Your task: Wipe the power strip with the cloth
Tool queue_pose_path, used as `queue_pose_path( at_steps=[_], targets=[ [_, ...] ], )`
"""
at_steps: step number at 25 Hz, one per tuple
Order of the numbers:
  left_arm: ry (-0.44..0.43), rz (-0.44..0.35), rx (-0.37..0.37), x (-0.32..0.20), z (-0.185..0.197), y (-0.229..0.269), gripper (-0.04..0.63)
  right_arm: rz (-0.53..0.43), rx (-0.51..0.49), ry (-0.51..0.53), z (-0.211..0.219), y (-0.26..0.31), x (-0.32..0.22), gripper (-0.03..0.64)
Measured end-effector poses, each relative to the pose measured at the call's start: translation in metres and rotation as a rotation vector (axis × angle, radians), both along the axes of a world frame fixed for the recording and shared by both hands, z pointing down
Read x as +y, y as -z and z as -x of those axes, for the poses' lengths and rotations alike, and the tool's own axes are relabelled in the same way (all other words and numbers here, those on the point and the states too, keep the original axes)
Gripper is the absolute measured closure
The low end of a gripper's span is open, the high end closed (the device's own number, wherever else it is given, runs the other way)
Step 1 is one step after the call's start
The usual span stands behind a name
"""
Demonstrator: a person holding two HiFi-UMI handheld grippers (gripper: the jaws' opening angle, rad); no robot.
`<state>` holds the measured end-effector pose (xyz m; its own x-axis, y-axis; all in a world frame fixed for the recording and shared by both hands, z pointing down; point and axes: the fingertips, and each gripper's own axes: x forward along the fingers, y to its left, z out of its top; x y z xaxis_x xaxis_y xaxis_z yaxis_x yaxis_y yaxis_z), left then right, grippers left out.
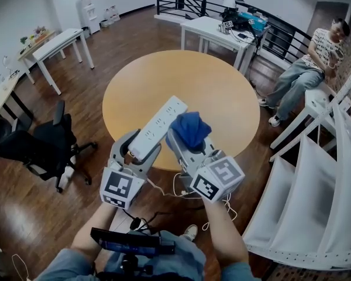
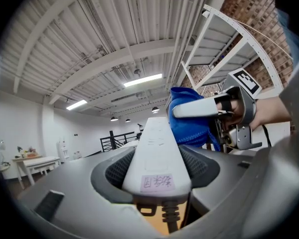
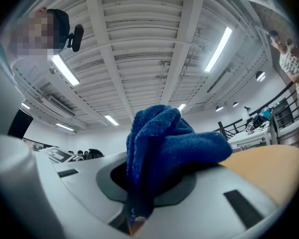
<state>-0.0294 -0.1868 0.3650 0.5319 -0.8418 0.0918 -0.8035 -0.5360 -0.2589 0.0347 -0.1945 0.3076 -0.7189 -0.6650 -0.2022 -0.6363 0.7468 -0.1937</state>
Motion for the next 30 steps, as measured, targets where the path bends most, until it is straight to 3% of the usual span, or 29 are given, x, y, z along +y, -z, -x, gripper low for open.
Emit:
queue_pose_path(
  at_steps=[16, 30],
  targets=[
    [0.029, 0.030, 0.015, -0.012, 0.007, -0.014, 0.313, 0.029, -0.003, 0.017, 0.015, -0.015, 0.003, 0.555],
    [0.043, 0.185, 0.035, -0.039, 0.014, -0.104, 0.313, 0.079, 0.010, -0.019, 0.002, -0.034, -0.008, 0.555]
  ],
)
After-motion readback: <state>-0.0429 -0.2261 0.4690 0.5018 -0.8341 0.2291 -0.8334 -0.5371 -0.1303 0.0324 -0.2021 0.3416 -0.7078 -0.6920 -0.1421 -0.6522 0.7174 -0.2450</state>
